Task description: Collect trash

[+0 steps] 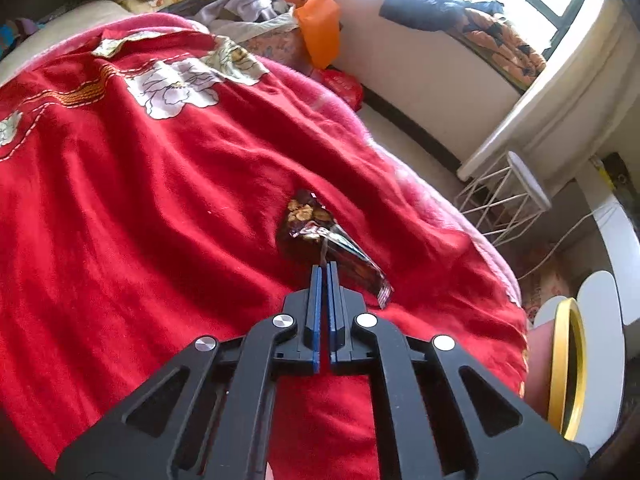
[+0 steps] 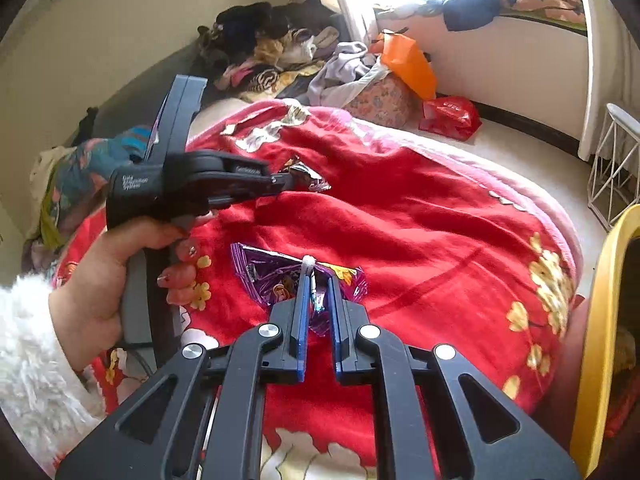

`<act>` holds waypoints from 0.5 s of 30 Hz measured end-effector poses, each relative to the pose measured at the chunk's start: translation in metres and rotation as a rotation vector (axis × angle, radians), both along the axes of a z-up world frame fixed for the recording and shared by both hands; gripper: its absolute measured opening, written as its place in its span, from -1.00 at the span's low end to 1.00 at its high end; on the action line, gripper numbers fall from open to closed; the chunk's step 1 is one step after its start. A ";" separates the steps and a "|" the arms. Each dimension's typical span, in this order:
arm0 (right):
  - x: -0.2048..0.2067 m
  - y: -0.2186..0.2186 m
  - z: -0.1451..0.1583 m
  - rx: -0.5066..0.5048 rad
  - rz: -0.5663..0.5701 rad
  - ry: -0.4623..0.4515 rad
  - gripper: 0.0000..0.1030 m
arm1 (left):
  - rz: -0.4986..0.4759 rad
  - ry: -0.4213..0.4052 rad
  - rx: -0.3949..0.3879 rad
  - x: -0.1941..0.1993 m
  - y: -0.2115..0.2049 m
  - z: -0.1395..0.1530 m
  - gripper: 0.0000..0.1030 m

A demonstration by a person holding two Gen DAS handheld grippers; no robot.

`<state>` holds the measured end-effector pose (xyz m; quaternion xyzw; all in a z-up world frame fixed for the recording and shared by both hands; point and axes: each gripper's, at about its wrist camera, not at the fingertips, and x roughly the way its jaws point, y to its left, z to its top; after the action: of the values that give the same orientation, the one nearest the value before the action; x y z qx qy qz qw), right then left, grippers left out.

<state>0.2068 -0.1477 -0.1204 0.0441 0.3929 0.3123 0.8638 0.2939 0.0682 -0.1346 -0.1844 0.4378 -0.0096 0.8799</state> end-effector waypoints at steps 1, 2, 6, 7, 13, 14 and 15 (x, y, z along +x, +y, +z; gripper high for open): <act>0.000 -0.003 0.001 0.008 -0.003 0.001 -0.83 | -0.007 -0.007 -0.003 -0.002 -0.001 0.001 -1.00; -0.001 -0.005 0.003 0.016 -0.008 0.000 -0.83 | -0.017 -0.016 -0.010 -0.004 -0.003 0.001 -1.00; -0.006 -0.014 0.015 0.030 -0.021 -0.018 -0.83 | -0.042 -0.035 -0.019 -0.012 -0.010 0.005 -1.00; -0.008 -0.017 0.020 0.038 -0.028 -0.025 -0.83 | -0.048 -0.040 -0.018 -0.014 -0.013 0.006 -1.00; -0.019 -0.047 0.049 0.090 -0.078 -0.083 -0.83 | -0.005 -0.015 -0.035 -0.001 -0.017 0.004 -0.08; -0.021 -0.053 0.053 0.095 -0.089 -0.093 -0.83 | 0.006 -0.008 -0.031 0.003 -0.017 0.002 -0.08; -0.022 -0.062 0.058 0.101 -0.107 -0.106 -0.83 | 0.018 0.001 -0.028 0.007 -0.018 0.001 -0.08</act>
<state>0.1843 -0.2094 -0.0626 0.0918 0.3277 0.2871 0.8954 0.3007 0.0507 -0.1333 -0.2006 0.4363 -0.0076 0.8771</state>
